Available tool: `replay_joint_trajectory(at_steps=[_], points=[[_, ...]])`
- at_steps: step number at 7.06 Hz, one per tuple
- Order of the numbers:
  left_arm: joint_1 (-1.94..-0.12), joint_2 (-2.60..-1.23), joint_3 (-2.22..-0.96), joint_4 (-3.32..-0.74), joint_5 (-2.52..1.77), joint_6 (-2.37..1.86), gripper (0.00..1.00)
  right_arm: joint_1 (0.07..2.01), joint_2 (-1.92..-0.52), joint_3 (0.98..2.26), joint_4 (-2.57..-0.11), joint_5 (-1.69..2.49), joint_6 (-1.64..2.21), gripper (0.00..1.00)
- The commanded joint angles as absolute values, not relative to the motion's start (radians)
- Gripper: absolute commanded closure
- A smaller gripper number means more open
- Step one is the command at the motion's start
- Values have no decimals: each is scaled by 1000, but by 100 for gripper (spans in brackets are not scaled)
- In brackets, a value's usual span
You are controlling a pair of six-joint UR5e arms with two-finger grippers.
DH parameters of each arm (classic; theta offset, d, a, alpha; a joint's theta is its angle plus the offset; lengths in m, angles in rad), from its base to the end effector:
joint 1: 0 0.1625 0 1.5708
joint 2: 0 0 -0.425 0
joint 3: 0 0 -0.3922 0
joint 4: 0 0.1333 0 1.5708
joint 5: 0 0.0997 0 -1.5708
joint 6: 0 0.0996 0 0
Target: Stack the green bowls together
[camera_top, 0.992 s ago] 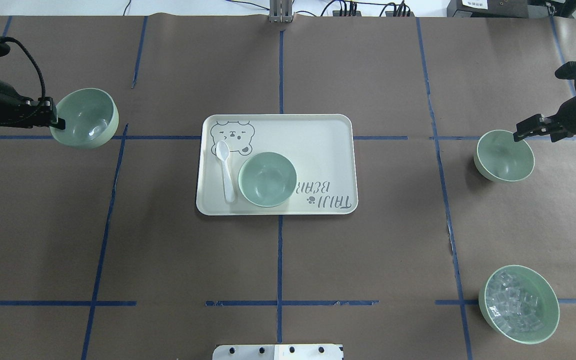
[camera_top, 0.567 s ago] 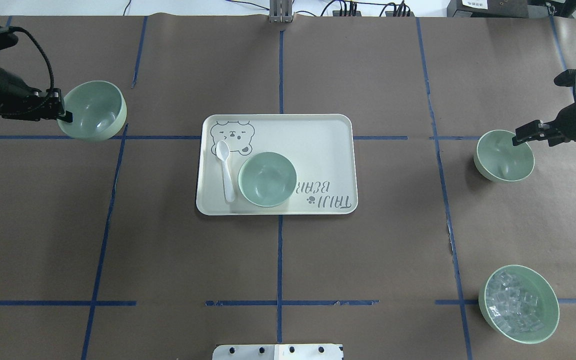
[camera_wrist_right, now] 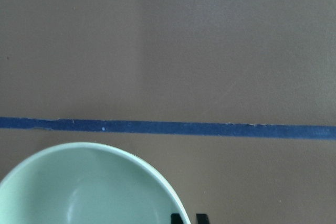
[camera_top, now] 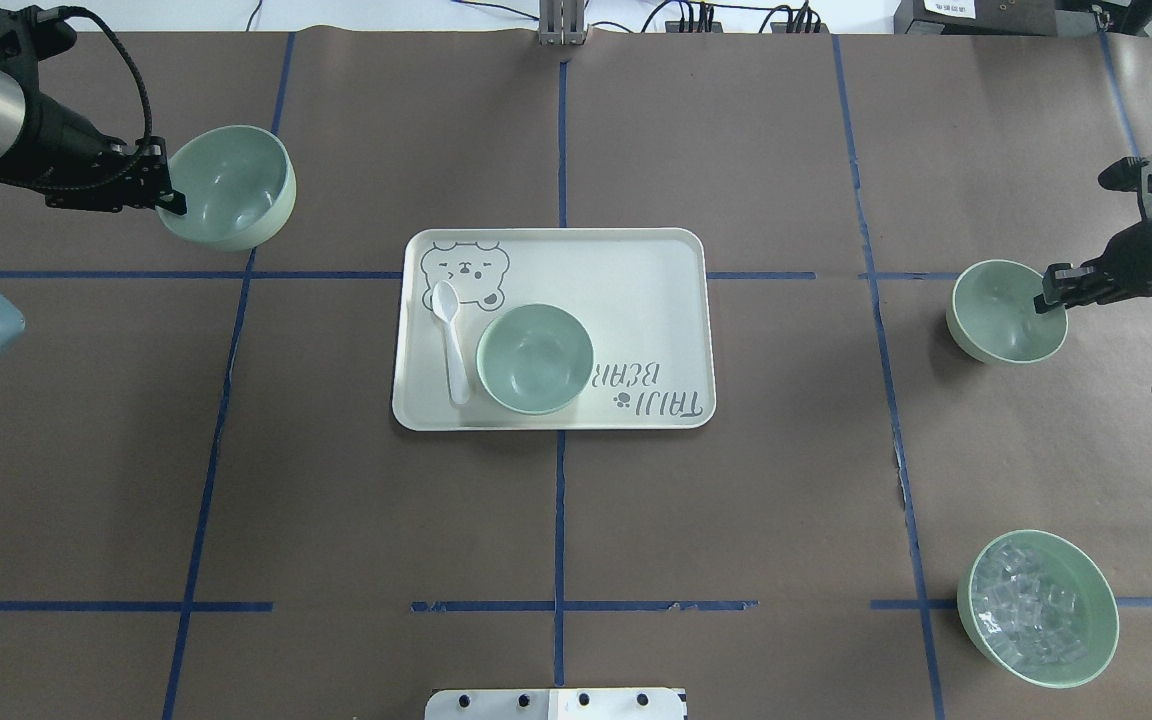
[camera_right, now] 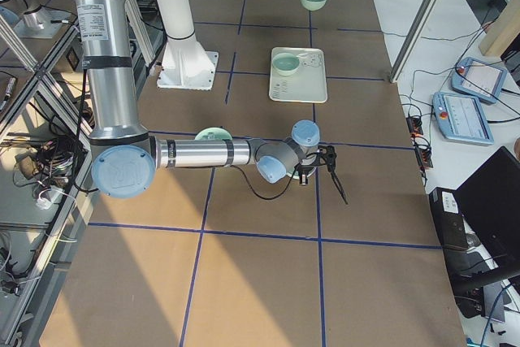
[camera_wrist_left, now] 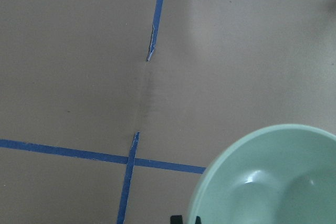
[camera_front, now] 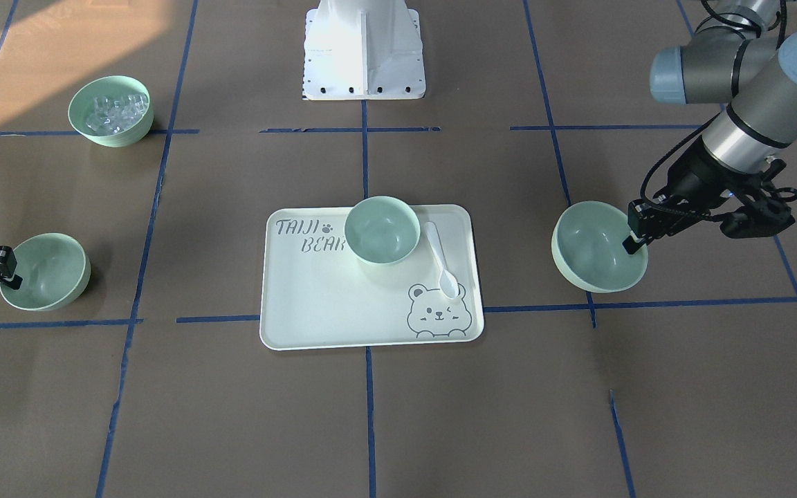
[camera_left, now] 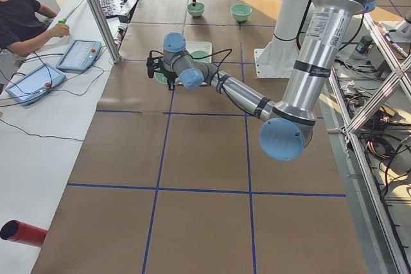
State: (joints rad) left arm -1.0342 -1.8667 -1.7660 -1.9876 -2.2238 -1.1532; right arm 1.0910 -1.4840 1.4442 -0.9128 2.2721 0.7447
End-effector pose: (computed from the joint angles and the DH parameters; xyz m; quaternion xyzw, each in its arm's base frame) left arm 0.2408 -0.5473 0.3542 0.0601 0.5020 -0.1243 0.8538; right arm -0.1945 -0.5234 0.6057 0.0457 -0.4320 0.0146 0.9006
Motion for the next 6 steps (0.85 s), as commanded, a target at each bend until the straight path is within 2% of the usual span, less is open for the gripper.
replay_joint_trajectory(at_steps=[1, 5, 6], points=[[-974, -1910, -1766, -1988, -2220, -1280, 100, 1088, -1486, 1457, -913, 2310, 739, 100], [-800, -2017, -1753, -1979, -2045, -1460, 100, 1137, -1462, 1526, -917, 2448, 749, 100], [-737, -2063, -1755, -1897, -1963, -1462, 100, 1135, -1457, 1535, -917, 2448, 762, 100]])
